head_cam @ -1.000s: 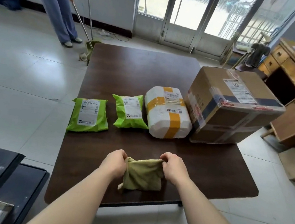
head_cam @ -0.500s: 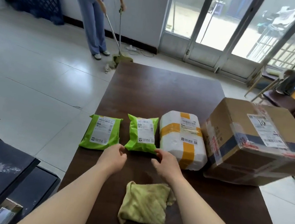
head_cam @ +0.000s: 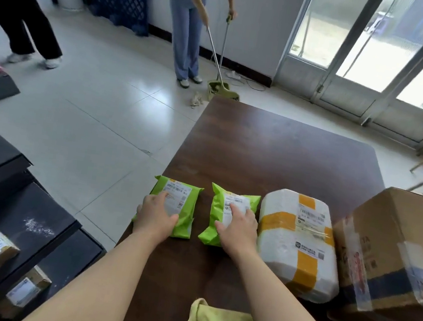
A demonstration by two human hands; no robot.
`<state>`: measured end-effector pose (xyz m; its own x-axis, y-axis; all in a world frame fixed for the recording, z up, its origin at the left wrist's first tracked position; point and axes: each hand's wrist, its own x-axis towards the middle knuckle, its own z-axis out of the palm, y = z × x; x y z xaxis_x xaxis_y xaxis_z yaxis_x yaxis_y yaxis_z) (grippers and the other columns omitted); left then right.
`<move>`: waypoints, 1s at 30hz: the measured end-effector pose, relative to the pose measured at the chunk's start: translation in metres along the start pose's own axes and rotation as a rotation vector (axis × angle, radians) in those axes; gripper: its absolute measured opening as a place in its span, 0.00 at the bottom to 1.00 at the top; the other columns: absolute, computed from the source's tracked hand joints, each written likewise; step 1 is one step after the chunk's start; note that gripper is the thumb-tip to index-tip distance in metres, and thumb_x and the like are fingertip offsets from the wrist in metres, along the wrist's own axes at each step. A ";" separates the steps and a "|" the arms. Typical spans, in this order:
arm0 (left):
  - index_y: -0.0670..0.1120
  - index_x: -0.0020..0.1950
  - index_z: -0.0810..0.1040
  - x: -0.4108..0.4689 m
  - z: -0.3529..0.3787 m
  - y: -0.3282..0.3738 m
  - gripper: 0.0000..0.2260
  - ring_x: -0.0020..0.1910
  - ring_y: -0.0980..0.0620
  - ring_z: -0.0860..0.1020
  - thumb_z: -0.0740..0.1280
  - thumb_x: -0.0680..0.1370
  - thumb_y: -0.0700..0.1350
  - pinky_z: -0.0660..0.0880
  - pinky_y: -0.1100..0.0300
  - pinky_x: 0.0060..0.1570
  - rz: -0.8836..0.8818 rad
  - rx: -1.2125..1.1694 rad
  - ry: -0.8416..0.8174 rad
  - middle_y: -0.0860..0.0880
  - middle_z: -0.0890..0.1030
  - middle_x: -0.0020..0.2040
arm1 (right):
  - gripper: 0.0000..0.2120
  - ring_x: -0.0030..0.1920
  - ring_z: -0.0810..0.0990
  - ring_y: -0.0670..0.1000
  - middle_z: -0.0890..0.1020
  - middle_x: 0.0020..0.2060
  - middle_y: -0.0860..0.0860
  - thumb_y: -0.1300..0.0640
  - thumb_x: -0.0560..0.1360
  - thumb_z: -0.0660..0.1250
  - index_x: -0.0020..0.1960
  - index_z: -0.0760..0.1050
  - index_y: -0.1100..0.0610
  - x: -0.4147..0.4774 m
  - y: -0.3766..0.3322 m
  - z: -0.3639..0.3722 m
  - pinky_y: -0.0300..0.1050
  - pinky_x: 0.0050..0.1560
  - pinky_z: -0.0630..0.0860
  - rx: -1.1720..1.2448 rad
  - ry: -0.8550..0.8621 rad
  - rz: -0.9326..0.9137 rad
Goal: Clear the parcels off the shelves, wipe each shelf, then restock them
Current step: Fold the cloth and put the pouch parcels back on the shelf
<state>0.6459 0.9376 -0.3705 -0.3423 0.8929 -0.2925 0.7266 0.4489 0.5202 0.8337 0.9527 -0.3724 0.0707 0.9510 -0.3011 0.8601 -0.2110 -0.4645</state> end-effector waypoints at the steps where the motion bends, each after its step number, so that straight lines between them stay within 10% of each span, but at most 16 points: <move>1: 0.52 0.75 0.60 0.005 0.003 -0.002 0.32 0.67 0.41 0.66 0.68 0.73 0.52 0.68 0.47 0.65 -0.013 0.020 -0.004 0.44 0.64 0.70 | 0.33 0.77 0.51 0.59 0.52 0.77 0.60 0.43 0.77 0.63 0.78 0.54 0.47 0.005 -0.001 0.005 0.52 0.76 0.52 -0.028 -0.004 0.014; 21: 0.60 0.75 0.35 0.090 0.079 -0.018 0.52 0.74 0.33 0.36 0.69 0.65 0.69 0.45 0.32 0.69 -0.010 0.289 -0.070 0.41 0.27 0.71 | 0.35 0.76 0.41 0.64 0.38 0.76 0.57 0.43 0.77 0.58 0.75 0.39 0.34 0.060 0.017 0.068 0.64 0.72 0.54 -0.231 0.061 0.125; 30: 0.62 0.74 0.42 0.095 0.070 -0.018 0.49 0.72 0.33 0.49 0.71 0.63 0.67 0.57 0.37 0.68 -0.034 0.280 -0.031 0.36 0.43 0.72 | 0.35 0.75 0.46 0.61 0.38 0.75 0.55 0.50 0.79 0.59 0.76 0.41 0.34 0.061 0.016 0.071 0.59 0.68 0.60 -0.268 0.124 0.075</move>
<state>0.6418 1.0116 -0.4640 -0.3539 0.8743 -0.3322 0.8527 0.4476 0.2695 0.8155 0.9912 -0.4572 0.1857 0.9589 -0.2146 0.9517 -0.2298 -0.2035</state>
